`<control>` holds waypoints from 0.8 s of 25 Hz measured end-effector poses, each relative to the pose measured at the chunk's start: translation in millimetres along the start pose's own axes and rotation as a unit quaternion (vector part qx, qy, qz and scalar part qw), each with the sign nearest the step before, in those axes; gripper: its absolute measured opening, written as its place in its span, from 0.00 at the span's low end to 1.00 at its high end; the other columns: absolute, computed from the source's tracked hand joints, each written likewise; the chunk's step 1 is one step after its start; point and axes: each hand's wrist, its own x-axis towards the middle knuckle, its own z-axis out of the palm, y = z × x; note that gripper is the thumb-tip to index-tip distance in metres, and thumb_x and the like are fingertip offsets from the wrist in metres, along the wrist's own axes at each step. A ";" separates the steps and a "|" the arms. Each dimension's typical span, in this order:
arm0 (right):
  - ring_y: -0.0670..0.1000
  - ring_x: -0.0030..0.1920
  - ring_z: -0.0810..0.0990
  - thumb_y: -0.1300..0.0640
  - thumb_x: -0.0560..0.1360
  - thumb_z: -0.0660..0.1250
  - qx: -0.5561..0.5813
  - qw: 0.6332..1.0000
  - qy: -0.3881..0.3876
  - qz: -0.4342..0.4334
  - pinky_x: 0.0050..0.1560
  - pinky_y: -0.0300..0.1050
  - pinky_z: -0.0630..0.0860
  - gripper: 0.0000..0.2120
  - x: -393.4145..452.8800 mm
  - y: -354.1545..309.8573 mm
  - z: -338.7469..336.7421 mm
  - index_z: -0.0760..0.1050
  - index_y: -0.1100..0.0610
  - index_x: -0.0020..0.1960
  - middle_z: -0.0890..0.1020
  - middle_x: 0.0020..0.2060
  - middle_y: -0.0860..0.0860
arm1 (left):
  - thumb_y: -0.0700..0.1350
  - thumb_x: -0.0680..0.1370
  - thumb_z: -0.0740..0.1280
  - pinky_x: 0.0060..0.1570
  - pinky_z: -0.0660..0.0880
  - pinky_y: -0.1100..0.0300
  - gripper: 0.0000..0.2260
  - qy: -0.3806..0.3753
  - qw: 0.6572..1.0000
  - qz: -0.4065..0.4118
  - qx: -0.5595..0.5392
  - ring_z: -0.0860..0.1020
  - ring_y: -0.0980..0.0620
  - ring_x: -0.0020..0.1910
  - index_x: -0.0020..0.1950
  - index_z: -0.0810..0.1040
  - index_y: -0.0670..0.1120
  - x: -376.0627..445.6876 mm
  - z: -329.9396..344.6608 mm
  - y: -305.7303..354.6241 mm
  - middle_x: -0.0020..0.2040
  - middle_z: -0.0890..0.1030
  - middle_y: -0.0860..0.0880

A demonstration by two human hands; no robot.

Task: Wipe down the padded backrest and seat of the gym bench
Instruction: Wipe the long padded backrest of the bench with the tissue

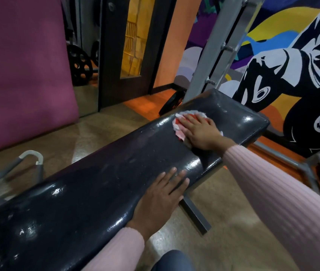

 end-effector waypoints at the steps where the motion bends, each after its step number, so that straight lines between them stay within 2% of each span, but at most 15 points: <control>1: 0.57 0.79 0.46 0.36 0.77 0.43 0.001 0.999 -0.014 0.029 0.73 0.65 0.48 0.31 15.0 -10.0 -4.5 0.46 0.41 0.79 0.48 0.79 0.45 | 0.49 0.81 0.55 0.69 0.65 0.50 0.20 -0.003 1.000 0.003 0.009 0.62 0.46 0.74 0.72 0.68 0.47 -2.1 -0.5 -0.6 0.74 0.66 0.47; 2: 0.59 0.78 0.45 0.39 0.79 0.48 0.015 0.999 -0.022 0.047 0.73 0.68 0.48 0.30 24.5 -26.8 -8.0 0.46 0.42 0.79 0.48 0.79 0.46 | 0.49 0.81 0.54 0.69 0.65 0.49 0.20 -0.006 1.000 0.007 0.019 0.62 0.46 0.74 0.72 0.68 0.47 -2.9 -1.7 -1.2 0.74 0.66 0.47; 4: 0.59 0.78 0.44 0.41 0.81 0.51 0.037 0.998 -0.027 0.040 0.72 0.69 0.46 0.30 21.9 -61.8 -10.0 0.46 0.43 0.79 0.48 0.79 0.47 | 0.49 0.81 0.54 0.68 0.66 0.49 0.20 -0.005 1.000 0.011 0.024 0.63 0.46 0.74 0.72 0.69 0.47 -1.5 -4.1 -1.7 0.73 0.67 0.47; 6: 0.58 0.78 0.45 0.42 0.81 0.50 0.019 0.999 -0.021 -0.030 0.73 0.66 0.46 0.29 -7.9 -77.2 -0.8 0.47 0.44 0.79 0.49 0.80 0.47 | 0.49 0.81 0.56 0.68 0.66 0.49 0.19 0.004 1.000 0.008 0.006 0.64 0.46 0.73 0.71 0.69 0.47 0.3 -2.8 0.3 0.73 0.68 0.47; 8: 0.56 0.78 0.46 0.38 0.78 0.45 -0.022 0.995 0.005 -0.098 0.74 0.63 0.49 0.30 -37.4 -62.5 5.3 0.48 0.44 0.79 0.49 0.79 0.46 | 0.48 0.80 0.58 0.68 0.65 0.49 0.19 0.011 1.000 0.008 -0.023 0.64 0.46 0.73 0.71 0.69 0.47 0.0 0.0 3.8 0.72 0.69 0.47; 10: 0.55 0.78 0.47 0.36 0.74 0.41 -0.028 0.997 0.008 -0.068 0.74 0.63 0.50 0.34 -24.7 -32.0 0.4 0.48 0.42 0.79 0.49 0.79 0.44 | 0.47 0.80 0.58 0.68 0.63 0.50 0.19 0.025 0.999 0.005 -0.029 0.64 0.46 0.73 0.71 0.69 0.47 0.3 1.6 2.3 0.72 0.69 0.47; 12: 0.57 0.79 0.46 0.38 0.76 0.47 -0.003 1.000 -0.021 0.019 0.73 0.65 0.48 0.32 13.2 -13.9 -6.5 0.47 0.42 0.79 0.49 0.79 0.45 | 0.48 0.81 0.56 0.69 0.64 0.50 0.19 0.021 1.000 0.001 -0.011 0.64 0.46 0.73 0.71 0.70 0.47 0.5 2.3 1.5 0.73 0.68 0.47; 14: 0.60 0.78 0.46 0.42 0.78 0.54 0.011 0.997 -0.050 0.055 0.72 0.69 0.48 0.31 45.5 -26.2 -13.8 0.49 0.43 0.79 0.50 0.79 0.47 | 0.48 0.81 0.54 0.69 0.66 0.49 0.20 0.004 1.000 0.001 0.009 0.63 0.46 0.73 0.72 0.68 0.47 -1.1 1.1 3.2 0.74 0.66 0.47; 16: 0.60 0.78 0.47 0.43 0.80 0.54 0.018 0.999 -0.041 0.026 0.71 0.71 0.48 0.29 53.4 -57.5 -14.3 0.50 0.44 0.79 0.53 0.79 0.49 | 0.49 0.81 0.54 0.68 0.66 0.49 0.20 -0.017 1.000 0.007 0.012 0.62 0.45 0.74 0.73 0.67 0.47 -1.2 -0.9 4.4 0.74 0.65 0.46; 18: 0.59 0.78 0.47 0.43 0.81 0.51 0.024 0.998 -0.029 -0.041 0.71 0.69 0.46 0.28 33.9 -83.1 -7.5 0.48 0.43 0.79 0.52 0.79 0.49 | 0.49 0.81 0.55 0.68 0.66 0.49 0.20 -0.022 1.000 0.003 0.010 0.62 0.46 0.74 0.73 0.67 0.48 -0.5 -3.0 3.4 0.74 0.66 0.46; 20: 0.58 0.78 0.47 0.40 0.79 0.48 0.010 0.994 -0.001 -0.107 0.73 0.66 0.47 0.29 4.6 -79.2 5.6 0.48 0.42 0.79 0.51 0.79 0.47 | 0.49 0.81 0.57 0.68 0.66 0.49 0.19 -0.011 1.000 -0.004 -0.009 0.63 0.46 0.73 0.72 0.68 0.48 -0.6 -2.2 2.6 0.74 0.67 0.47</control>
